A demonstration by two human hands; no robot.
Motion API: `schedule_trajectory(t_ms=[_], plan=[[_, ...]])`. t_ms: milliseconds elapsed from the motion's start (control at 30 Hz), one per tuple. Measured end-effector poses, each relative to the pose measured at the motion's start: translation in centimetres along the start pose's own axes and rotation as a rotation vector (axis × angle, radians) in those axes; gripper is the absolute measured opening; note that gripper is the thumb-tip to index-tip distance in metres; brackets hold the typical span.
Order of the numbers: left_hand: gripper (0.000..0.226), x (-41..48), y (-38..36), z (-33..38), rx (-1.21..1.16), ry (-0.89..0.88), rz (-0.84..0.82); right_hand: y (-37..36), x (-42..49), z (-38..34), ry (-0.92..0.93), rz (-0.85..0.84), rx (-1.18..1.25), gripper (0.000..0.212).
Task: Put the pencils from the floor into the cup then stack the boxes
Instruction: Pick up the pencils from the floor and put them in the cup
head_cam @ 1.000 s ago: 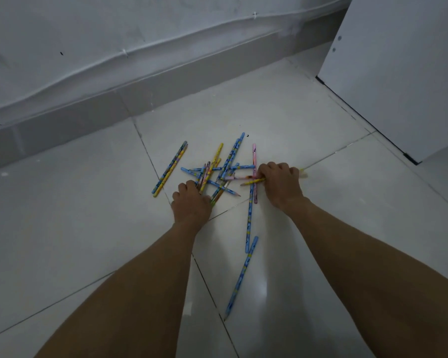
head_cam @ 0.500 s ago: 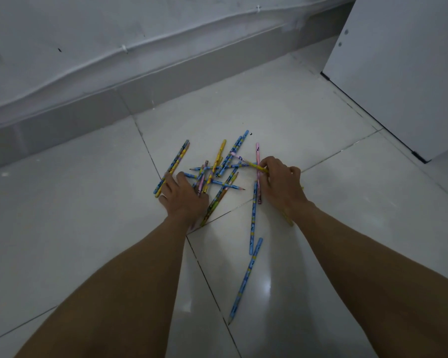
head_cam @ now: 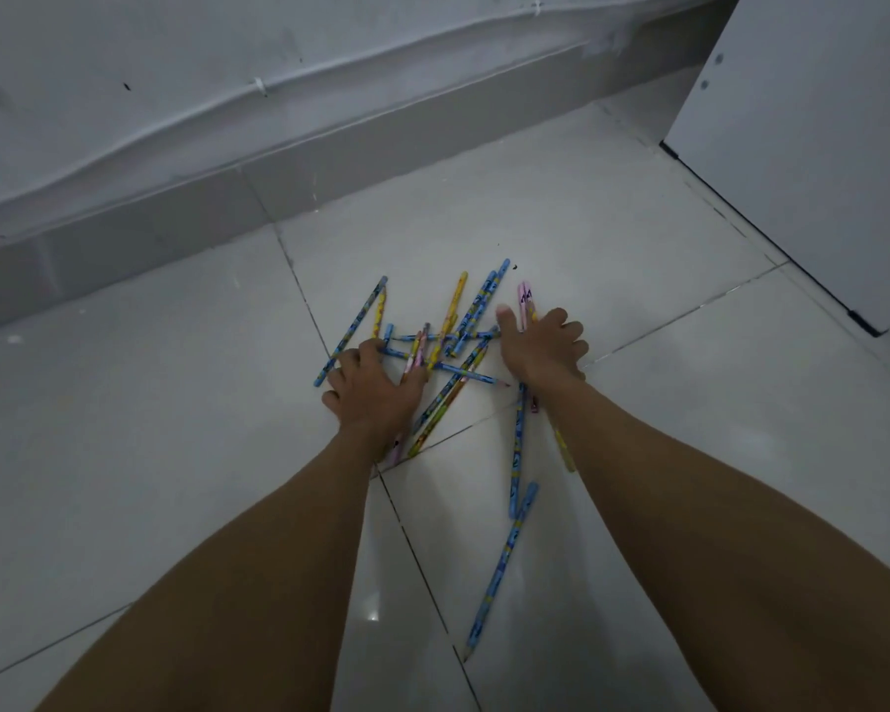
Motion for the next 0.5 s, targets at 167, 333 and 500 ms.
schedule_trajectory(t_ms=[167,333,500], plan=[[0.043,-0.8,-0.7,0.7,-0.027,-0.070,0.040,-1.2,-1.1,-2.0,-0.009,-0.057,-0.023,0.117],[0.047,-1.1,-1.0,0.9,-0.090,-0.125,0.018,-2.0,-1.5,-2.2,-0.002,-0.029,-0.104,0.115],[0.048,-1.3,-0.7,0.6,-0.026,-0.161,-0.055,-1.2,-1.1,-1.4,0.040,-0.060,-0.099,0.081]])
Point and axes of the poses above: each hand's wrist, its own x-axis towards the middle knuckle, its own y-axis out of the back of the hand, z = x × y, the point moved 1 cm from there along x, towards the middle knuckle, and after that the axes turned 7 degrees about -y, right-handed, at the moved point
